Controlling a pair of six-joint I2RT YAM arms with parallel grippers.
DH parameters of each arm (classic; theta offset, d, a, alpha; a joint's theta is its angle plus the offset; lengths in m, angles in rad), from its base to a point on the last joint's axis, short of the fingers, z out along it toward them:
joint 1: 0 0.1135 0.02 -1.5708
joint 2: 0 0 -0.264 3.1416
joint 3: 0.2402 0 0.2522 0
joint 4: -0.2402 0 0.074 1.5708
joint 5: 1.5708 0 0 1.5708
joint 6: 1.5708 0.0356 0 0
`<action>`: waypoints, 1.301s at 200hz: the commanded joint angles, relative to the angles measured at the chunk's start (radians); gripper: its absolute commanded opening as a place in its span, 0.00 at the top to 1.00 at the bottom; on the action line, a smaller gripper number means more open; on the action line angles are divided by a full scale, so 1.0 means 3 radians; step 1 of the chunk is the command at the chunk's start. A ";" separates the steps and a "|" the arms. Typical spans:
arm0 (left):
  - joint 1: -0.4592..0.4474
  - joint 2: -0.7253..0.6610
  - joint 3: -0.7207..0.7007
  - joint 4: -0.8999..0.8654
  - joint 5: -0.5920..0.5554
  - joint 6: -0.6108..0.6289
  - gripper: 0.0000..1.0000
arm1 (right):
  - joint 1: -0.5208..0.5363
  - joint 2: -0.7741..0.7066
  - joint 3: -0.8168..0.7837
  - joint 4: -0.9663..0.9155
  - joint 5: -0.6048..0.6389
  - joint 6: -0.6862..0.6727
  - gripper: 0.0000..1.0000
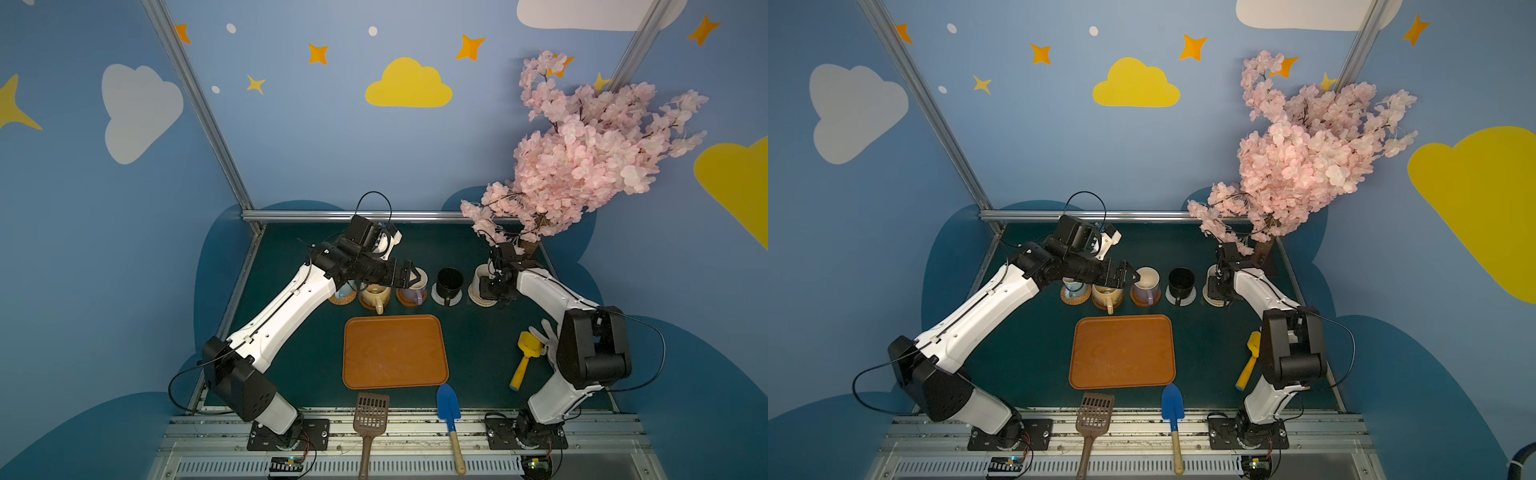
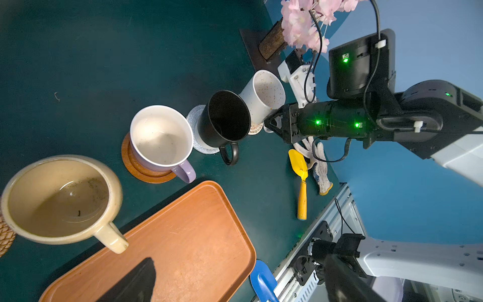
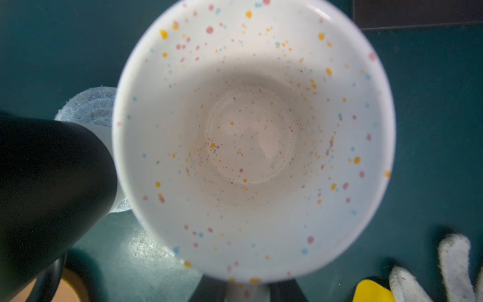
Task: Place cups on coasters
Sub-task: Place the cup on the coaster.
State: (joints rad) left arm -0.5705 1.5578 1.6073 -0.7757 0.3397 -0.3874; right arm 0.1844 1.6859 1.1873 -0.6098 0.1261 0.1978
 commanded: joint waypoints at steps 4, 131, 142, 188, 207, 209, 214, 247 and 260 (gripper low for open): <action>-0.0006 -0.0061 -0.0033 0.0014 -0.0027 0.0025 0.00 | 0.0019 -0.0120 -0.0054 0.0080 0.0002 0.0017 0.79; 0.0011 -0.0281 -0.0230 0.0214 -0.0238 -0.0128 0.00 | 0.0019 -0.0487 -0.0268 0.0186 0.0024 0.0203 0.25; 0.0033 -0.0349 -0.0284 0.0278 -0.0268 -0.0156 0.00 | 0.0019 -0.0598 -0.0344 0.0235 0.0006 0.0216 0.23; 0.0289 -0.0509 -0.0393 0.0280 -0.0329 0.0332 0.00 | 0.0017 -0.1148 -0.0584 0.0403 0.0049 0.0256 0.20; 0.0499 -0.0773 -0.0620 0.0449 -0.0762 0.0647 0.00 | 0.0013 -0.1466 -0.0708 0.0562 0.0079 0.0162 0.19; 0.0531 -0.0810 -0.0650 0.0479 -0.0788 0.0675 0.00 | 0.0014 -0.1497 -0.0720 0.0577 0.0087 0.0153 0.19; 0.0595 -0.0890 -0.0736 0.0558 -0.0846 0.0738 0.00 | 0.0007 -0.1564 -0.0739 0.0602 0.0100 0.0129 0.19; 0.1186 -0.1194 -0.1136 0.0891 -0.1040 0.0871 0.00 | -0.0126 -0.1763 -0.0843 0.0750 0.0246 0.0080 0.17; 0.1456 -0.1213 -0.1246 0.0954 -0.1114 0.0795 0.00 | -0.0230 -0.1790 -0.0904 0.0833 0.0284 0.0162 0.11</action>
State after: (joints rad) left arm -0.2424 1.2091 1.2831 -0.5735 0.0788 -0.1829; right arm 0.1596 1.1603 0.9535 -0.4225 0.1635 0.2379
